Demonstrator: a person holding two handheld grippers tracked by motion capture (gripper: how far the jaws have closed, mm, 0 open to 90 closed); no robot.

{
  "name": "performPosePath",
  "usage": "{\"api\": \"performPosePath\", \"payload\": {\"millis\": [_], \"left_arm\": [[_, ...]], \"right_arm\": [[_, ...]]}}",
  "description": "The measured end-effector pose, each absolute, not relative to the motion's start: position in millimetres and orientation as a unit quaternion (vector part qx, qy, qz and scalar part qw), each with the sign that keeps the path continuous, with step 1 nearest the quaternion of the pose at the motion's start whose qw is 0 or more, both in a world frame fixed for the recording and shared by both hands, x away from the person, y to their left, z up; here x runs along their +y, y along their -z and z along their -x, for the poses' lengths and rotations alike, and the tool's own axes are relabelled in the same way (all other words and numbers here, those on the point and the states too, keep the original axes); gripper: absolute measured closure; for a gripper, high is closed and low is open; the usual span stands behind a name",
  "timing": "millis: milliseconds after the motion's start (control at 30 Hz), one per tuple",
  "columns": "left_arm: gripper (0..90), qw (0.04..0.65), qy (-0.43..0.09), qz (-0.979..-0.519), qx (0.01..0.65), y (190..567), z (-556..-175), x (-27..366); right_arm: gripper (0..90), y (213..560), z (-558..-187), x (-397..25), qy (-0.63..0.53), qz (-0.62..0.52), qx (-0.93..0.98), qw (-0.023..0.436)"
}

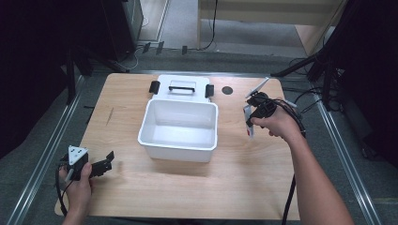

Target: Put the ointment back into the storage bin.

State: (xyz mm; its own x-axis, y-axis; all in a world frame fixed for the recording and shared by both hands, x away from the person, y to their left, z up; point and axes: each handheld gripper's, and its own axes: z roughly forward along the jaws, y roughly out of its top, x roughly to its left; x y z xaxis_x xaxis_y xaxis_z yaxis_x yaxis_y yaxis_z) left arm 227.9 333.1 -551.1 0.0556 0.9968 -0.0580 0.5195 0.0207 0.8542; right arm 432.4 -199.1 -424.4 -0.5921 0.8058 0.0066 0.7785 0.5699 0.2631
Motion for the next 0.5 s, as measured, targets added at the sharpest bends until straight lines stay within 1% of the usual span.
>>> {"api": "performPosePath", "payload": {"millis": [200,500], "left_arm": [[0.0,0.374,-0.319,-0.623,0.609,551,-228,333],[0.0,0.374,-0.319,-0.623,0.608,551,-228,333]], "right_arm": [[71.3,411,-431,-193,-0.128,-0.44,0.886,0.061],[71.4,382,-427,-177,-0.148,-0.417,0.894,0.067]]}}
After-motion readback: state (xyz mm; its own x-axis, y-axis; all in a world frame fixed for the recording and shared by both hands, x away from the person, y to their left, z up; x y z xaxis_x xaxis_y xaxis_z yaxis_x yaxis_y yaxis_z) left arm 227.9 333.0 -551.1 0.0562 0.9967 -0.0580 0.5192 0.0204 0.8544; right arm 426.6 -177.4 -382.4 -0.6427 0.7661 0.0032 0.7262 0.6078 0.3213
